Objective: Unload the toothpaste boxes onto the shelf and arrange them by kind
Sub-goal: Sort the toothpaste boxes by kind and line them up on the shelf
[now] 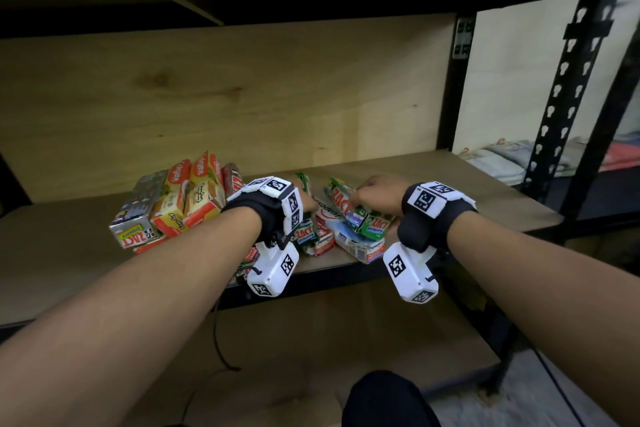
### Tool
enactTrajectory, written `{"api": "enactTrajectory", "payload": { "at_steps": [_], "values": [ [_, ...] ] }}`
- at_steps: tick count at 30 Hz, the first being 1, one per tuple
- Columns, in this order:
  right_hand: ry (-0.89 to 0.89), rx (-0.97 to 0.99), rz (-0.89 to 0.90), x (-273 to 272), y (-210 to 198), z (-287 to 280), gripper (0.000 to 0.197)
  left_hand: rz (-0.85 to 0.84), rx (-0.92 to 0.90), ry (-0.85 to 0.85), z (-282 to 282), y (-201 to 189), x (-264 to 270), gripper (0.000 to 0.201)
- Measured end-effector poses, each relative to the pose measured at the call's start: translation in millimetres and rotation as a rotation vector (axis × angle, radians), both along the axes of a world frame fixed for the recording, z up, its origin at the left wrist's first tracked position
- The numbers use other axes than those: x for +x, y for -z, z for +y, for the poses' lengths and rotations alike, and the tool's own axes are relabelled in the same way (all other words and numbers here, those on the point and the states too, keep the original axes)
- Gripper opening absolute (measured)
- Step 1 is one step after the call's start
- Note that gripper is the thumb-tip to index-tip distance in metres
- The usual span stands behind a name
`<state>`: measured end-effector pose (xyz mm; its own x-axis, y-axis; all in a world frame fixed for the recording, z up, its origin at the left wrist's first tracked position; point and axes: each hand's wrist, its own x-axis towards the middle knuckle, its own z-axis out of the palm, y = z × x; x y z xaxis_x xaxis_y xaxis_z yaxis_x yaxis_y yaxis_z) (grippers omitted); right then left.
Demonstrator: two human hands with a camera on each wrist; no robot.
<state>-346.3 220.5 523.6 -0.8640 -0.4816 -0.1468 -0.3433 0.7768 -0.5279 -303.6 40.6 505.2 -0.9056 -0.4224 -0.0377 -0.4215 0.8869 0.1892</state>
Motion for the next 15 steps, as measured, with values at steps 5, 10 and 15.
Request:
{"api": "enactTrajectory", "payload": {
  "at_steps": [5,10,15],
  "values": [
    [0.04,-0.023,0.035,-9.3,-6.4,24.7,0.043,-0.03,0.027,0.014,10.7,-16.8,-6.0,0.055],
    [0.071,0.077,0.108,-23.4,-10.0,52.8,0.046,0.082,0.143,0.005,38.8,-26.8,-22.7,0.035],
    [0.122,0.159,0.147,-35.9,-2.8,80.7,0.047,0.096,0.285,0.069,78.9,-15.5,-47.2,0.05]
  ]
}}
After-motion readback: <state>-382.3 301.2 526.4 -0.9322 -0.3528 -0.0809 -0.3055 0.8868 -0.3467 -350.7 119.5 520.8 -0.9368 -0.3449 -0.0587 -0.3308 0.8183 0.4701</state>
